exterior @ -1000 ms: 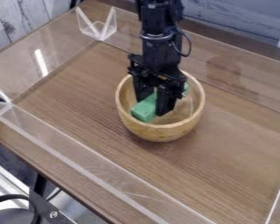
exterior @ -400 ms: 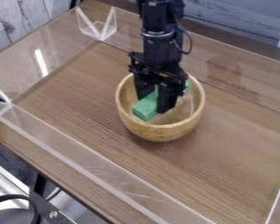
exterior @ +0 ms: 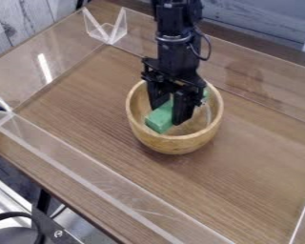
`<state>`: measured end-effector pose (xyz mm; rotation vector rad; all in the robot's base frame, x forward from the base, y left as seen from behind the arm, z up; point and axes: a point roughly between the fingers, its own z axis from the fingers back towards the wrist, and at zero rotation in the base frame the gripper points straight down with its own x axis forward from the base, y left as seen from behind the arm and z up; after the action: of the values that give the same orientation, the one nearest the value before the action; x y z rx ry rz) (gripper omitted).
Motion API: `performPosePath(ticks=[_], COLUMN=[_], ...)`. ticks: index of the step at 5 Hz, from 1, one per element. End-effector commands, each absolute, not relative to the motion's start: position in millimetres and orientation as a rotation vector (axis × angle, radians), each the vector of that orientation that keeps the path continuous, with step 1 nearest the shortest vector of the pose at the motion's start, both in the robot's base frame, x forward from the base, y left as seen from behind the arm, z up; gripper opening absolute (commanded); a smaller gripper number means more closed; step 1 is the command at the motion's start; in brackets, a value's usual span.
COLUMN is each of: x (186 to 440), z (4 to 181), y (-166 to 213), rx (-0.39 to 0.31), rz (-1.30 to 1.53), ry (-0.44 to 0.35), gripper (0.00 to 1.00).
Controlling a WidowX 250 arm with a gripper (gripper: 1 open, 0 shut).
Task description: Put the green block in the brown bowl
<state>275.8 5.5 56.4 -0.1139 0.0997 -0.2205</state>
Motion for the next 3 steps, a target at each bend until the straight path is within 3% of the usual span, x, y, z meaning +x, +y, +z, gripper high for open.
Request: performPosePath(ticks=[1,3], x=[287.2,288.3], z=[69.2,68.8], y=[4.7,4.4], rx=[-0.106,-0.107], rz=[-0.227,-0.225], ry=[0.049,0.054], gripper=[0.00,0.00])
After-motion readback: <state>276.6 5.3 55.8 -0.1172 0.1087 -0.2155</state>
